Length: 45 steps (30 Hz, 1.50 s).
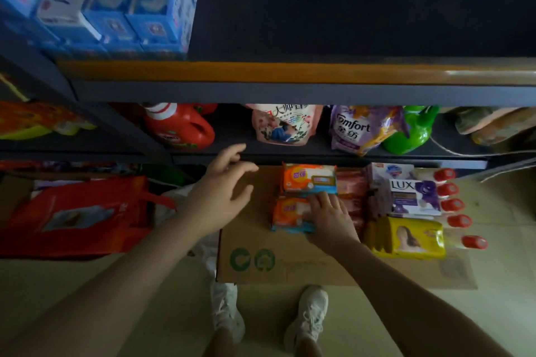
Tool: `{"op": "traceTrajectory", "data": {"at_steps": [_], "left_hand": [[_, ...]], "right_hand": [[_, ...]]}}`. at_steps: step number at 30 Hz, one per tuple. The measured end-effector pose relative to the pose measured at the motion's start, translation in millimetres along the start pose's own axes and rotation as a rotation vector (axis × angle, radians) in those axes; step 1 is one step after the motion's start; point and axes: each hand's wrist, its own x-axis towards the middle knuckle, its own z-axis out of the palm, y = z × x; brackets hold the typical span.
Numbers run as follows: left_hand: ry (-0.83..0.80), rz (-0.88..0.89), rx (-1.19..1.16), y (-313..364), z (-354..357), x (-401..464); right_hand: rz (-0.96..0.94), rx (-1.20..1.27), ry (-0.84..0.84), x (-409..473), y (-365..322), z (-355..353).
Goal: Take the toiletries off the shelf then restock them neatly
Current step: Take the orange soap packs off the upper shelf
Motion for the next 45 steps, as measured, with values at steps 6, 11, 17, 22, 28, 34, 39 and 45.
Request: {"op": "traceTrajectory", "data": {"at_steps": [6,11,17,22,28,34,39,45], "left_hand": [[0.175,0.096,0.075,-17,-18,10],[0.319,0.178,0.175,-4,-56,22],[0.498,0.266,0.567,6,-120,82],[0.618,0.256,0.686,-14,-141,131],[0.771,0.300,0.710,-27,-134,140],[0.788,0.289,0.679,-28,-132,141],[0.762,0.272,0.687,-27,-134,140],[0.733,0.266,0.671,-28,-136,137]], "right_hand": [[0.014,-0.102,0.112,0,0,25],[-0.225,0.267,0.441,3,-18,-47],[-0.612,0.533,0.802,29,-68,-212],[-0.524,0.352,0.939,112,-85,-282],[-0.204,-0.028,0.727,206,-84,-315],[-0.046,-0.183,0.789,225,-85,-318],[-0.019,-0.173,0.769,222,-96,-309],[-0.121,0.256,0.663,172,-87,-293]]}}
